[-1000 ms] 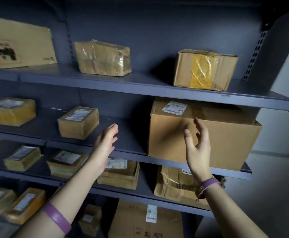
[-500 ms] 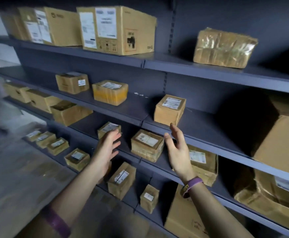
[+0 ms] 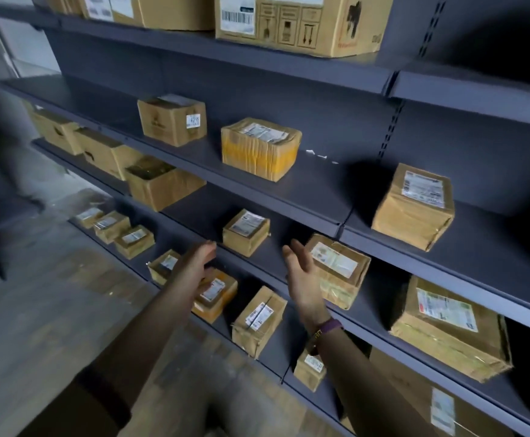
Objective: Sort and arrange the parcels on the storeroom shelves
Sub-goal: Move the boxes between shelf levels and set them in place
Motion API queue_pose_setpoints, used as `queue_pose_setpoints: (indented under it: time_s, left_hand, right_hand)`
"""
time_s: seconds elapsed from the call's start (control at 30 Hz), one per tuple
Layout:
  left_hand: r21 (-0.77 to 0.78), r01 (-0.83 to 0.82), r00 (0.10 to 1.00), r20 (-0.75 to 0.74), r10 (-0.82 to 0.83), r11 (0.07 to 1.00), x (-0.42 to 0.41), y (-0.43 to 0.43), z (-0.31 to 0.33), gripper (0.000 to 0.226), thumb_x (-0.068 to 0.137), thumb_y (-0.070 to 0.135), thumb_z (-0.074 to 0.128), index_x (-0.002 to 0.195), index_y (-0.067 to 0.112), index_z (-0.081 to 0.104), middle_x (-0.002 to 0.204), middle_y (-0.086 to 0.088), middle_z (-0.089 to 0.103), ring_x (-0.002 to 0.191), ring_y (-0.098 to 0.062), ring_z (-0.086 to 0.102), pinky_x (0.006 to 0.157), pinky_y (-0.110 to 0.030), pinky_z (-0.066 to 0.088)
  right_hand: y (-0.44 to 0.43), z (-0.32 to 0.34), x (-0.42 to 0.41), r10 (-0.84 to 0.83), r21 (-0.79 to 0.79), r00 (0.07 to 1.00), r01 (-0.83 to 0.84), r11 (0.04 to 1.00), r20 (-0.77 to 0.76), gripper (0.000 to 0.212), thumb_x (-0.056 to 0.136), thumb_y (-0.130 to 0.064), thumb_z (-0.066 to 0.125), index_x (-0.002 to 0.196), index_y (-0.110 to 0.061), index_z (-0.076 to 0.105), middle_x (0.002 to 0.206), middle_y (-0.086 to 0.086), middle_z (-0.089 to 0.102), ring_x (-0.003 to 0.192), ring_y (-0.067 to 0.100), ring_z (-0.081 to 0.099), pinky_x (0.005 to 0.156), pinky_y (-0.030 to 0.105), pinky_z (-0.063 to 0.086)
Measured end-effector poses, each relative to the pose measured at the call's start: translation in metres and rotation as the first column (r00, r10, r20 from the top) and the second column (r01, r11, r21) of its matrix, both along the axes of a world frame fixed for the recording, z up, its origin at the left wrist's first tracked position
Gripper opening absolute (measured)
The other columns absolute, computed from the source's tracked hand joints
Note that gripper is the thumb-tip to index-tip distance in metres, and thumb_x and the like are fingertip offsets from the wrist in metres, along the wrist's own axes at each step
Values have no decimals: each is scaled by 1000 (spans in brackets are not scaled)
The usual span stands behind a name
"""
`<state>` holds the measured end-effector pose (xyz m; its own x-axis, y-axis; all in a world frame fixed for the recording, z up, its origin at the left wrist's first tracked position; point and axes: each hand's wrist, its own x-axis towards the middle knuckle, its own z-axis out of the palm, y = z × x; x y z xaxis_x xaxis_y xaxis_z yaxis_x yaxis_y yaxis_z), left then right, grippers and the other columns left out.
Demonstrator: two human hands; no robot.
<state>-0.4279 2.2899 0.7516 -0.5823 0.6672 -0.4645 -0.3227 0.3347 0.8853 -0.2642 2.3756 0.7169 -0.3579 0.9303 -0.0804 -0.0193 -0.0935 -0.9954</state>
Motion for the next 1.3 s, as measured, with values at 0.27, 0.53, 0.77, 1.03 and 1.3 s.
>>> queue_pose_setpoints:
  time_s: [0.27, 0.53, 0.77, 1.03, 1.3]
  left_hand:
    - [104, -34, 998, 59, 28, 994, -112, 32, -7, 22, 100, 32, 44, 107, 24, 63, 99, 5, 71, 94, -14, 65, 71, -31, 49]
    - [124, -148, 982, 138, 130, 981, -241, 47, -12, 29, 97, 37, 50, 117, 21, 63, 118, -3, 68, 110, -20, 61, 75, -32, 47]
    - [148, -106, 989, 117, 89, 983, -388, 59, -35, 35, 97, 37, 50, 127, 20, 58, 126, -1, 62, 118, -21, 57, 75, -31, 48]
    - [199, -64, 987, 155, 33, 978, -572, 55, -39, 19, 98, 36, 47, 106, 27, 60, 108, 7, 65, 100, -12, 61, 73, -29, 46]
    - [144, -54, 992, 122, 36, 988, -734, 60, -44, 28, 96, 44, 48, 115, 28, 60, 117, 5, 66, 108, -15, 60, 78, -33, 46]
  right_hand:
    - [38, -36, -133, 30, -175, 1000, -31, 984, -8, 33, 100, -37, 47, 133, -34, 46, 120, -16, 56, 107, -2, 56, 85, 20, 44]
    - [61, -30, -268, 56, -175, 998, -58, 983, -14, 32, 102, -31, 44, 134, -29, 45, 125, -12, 51, 115, 6, 51, 100, 30, 41]
    - [68, -40, -424, 47, -162, 999, -47, 986, -3, 38, 100, -31, 48, 138, -27, 47, 136, -5, 52, 123, 11, 51, 108, 40, 40]
    - [52, -32, -607, 0, -198, 1000, 1, 980, 4, 38, 98, -39, 49, 136, -32, 46, 134, -7, 51, 121, 12, 50, 110, 39, 39]
    - [65, -31, -770, 25, -173, 1000, -22, 985, 15, 28, 99, -30, 49, 127, -33, 50, 131, -4, 54, 121, 14, 52, 110, 43, 40]
